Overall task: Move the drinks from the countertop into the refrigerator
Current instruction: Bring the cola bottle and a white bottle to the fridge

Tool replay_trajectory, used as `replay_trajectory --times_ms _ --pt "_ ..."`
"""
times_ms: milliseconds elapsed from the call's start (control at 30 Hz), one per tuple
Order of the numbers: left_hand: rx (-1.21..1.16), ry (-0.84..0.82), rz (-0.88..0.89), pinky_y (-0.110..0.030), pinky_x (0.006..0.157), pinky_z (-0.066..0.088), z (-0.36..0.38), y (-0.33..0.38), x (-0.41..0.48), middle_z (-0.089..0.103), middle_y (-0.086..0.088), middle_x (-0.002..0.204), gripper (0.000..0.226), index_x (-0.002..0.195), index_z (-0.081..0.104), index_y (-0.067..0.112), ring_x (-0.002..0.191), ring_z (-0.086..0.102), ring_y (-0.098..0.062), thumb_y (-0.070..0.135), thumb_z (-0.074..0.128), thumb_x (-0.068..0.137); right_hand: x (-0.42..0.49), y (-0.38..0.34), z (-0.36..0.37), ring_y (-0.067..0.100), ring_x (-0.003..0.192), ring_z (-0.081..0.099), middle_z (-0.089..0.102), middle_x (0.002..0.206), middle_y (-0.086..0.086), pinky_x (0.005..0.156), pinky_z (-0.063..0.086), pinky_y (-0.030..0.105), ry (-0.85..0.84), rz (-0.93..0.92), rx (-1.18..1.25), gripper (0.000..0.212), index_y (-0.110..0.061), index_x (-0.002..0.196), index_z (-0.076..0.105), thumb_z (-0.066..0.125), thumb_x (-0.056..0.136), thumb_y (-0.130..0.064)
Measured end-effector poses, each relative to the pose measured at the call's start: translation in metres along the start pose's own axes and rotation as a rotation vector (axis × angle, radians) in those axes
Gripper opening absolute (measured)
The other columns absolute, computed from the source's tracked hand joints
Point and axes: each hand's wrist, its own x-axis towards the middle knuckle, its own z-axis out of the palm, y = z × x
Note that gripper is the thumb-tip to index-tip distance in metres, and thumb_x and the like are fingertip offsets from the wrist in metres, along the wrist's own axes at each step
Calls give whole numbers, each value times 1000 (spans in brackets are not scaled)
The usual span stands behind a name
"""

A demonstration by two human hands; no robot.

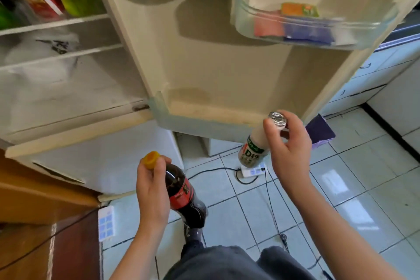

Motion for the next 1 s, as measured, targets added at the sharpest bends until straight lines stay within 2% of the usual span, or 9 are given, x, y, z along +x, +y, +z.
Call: replay_trajectory --times_ms 100,267,333,400,500,633,733,867,1000 --pt "-3 -76 25 -22 75 43 -2 9 37 59 10 86 18 75 59 41 79 56 -3 56 49 75 23 -12 23 -4 85 56 60 87 -24 73 40 7 108 -11 -10 9 -40 90 54 51 83 -46" --pt "-3 -155 48 -12 68 45 -3 17 84 62 17 80 13 74 58 42 75 56 2 52 50 71 50 -20 60 -2 86 57 59 90 -21 76 44 12 267 3 5 19 -35 96 56 55 82 -47" --pt "0 -172 42 -17 71 44 -5 18 97 61 18 79 13 74 59 42 75 56 2 52 50 71 57 -18 72 2 88 58 59 91 -20 79 45 16 272 10 -8 19 -35 97 56 56 82 -46" --pt "-3 -179 35 -24 73 43 -8 18 105 62 19 80 13 75 59 42 75 57 2 52 50 72 62 -13 84 6 89 58 58 91 -20 80 46 20 248 22 -43 21 -30 99 57 57 83 -44" --pt "-12 -156 36 -23 74 44 -10 18 112 62 18 80 14 74 59 43 76 57 2 53 50 71 65 0 97 8 90 58 60 93 -15 80 47 23 153 42 -117 24 -23 103 60 58 86 -40" --pt "-49 -134 22 -17 73 45 -11 18 111 62 19 80 11 74 59 46 76 57 1 55 52 70 60 23 107 9 89 58 62 97 -7 78 43 16 -9 79 -161 22 -19 106 61 62 88 -31" --pt "-39 -115 15 -23 78 45 -15 17 109 63 18 82 11 75 59 47 78 57 -1 55 52 71 54 35 109 9 92 57 62 101 -6 77 40 10 -71 104 -190 24 -17 109 61 62 88 -30" --pt "-23 -82 16 -24 78 44 -18 14 106 63 17 83 11 77 59 48 78 57 0 56 52 73 50 42 106 9 93 56 60 99 -9 80 42 16 -138 92 -196 21 -19 107 61 64 87 -27" --pt "-18 -39 9 -29 82 44 -22 10 98 62 13 86 12 79 59 47 82 57 -5 56 52 74 54 42 103 8 95 57 59 100 -12 79 39 10 -192 100 -183 24 -21 108 61 65 86 -29"
